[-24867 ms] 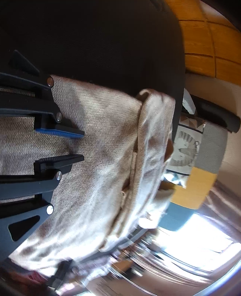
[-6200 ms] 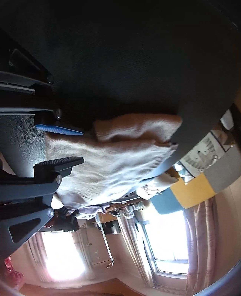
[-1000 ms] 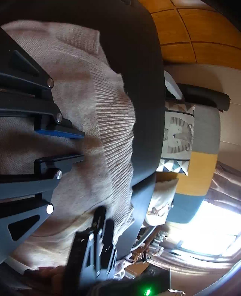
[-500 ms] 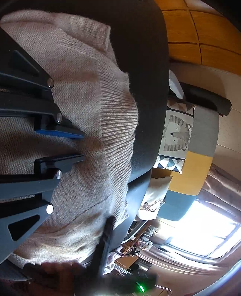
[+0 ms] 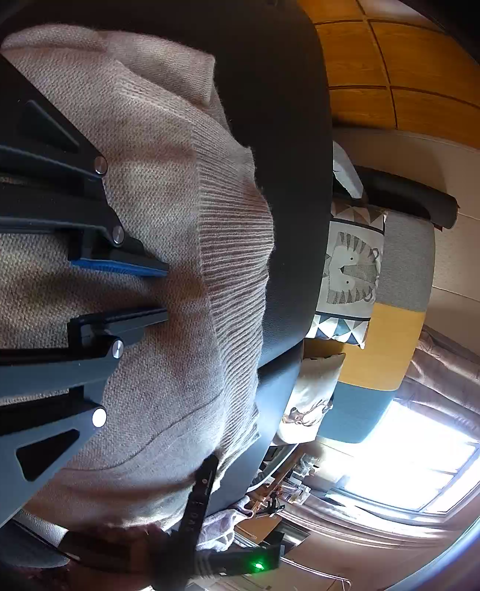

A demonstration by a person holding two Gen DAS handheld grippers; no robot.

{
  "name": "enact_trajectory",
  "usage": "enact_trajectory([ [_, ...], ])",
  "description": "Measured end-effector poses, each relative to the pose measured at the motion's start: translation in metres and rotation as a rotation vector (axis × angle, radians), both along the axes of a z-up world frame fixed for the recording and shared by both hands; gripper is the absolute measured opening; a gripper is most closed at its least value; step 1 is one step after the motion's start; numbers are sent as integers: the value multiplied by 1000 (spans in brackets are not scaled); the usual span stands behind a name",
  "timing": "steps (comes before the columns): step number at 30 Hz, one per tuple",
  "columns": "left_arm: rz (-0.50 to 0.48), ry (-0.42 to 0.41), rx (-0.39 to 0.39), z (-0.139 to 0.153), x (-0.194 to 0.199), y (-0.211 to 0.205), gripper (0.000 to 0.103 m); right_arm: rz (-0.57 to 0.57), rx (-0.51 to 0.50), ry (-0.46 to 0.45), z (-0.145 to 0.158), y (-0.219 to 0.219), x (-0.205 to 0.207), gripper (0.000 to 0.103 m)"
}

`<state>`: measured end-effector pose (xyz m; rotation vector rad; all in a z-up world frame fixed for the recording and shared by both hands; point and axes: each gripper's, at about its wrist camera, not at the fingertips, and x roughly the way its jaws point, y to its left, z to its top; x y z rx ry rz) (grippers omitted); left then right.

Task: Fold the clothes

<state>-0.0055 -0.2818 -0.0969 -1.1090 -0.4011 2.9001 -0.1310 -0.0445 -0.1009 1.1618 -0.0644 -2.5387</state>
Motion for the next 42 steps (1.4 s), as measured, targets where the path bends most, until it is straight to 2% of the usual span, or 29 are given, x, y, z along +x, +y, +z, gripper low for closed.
enact_trajectory([
  [3, 0, 0, -1, 0, 0, 1, 16, 0, -29, -8, -1, 3, -1, 56],
  [9, 0, 0, -2, 0, 0, 0, 16, -9, -20, -31, 12, 2, 2, 58],
  [12, 0, 1, 0, 0, 0, 0, 16, 12, -69, 45, 33, 1, 24, 58],
  [17, 0, 2, 1, 0, 1, -1, 16, 114, 54, 76, 33, -20, 58, 58],
  [20, 1, 5, 10, 0, 1, -2, 16, 88, 88, 49, 19, -8, 62, 58],
  [24, 0, 5, 11, 0, 1, -1, 16, -37, -14, 9, 12, 37, 57, 57],
  [27, 1, 5, 6, 0, 1, 0, 16, -110, -36, 13, 7, 60, 58, 57],
  [30, 1, 4, 4, 0, 1, 0, 16, -95, -72, 22, 9, 64, 60, 57],
  [33, -1, 3, 17, 0, 1, -2, 16, -108, -158, 36, 17, 74, 70, 57],
  [37, 6, 4, 61, 2, 5, -8, 17, -119, -266, 5, 21, 90, 92, 57],
  [40, 5, 6, 77, 2, 6, -10, 17, -60, -236, -29, 19, 92, 105, 53],
  [42, 7, 6, 75, 2, 7, -10, 17, -37, -195, -59, 12, 94, 111, 40],
])
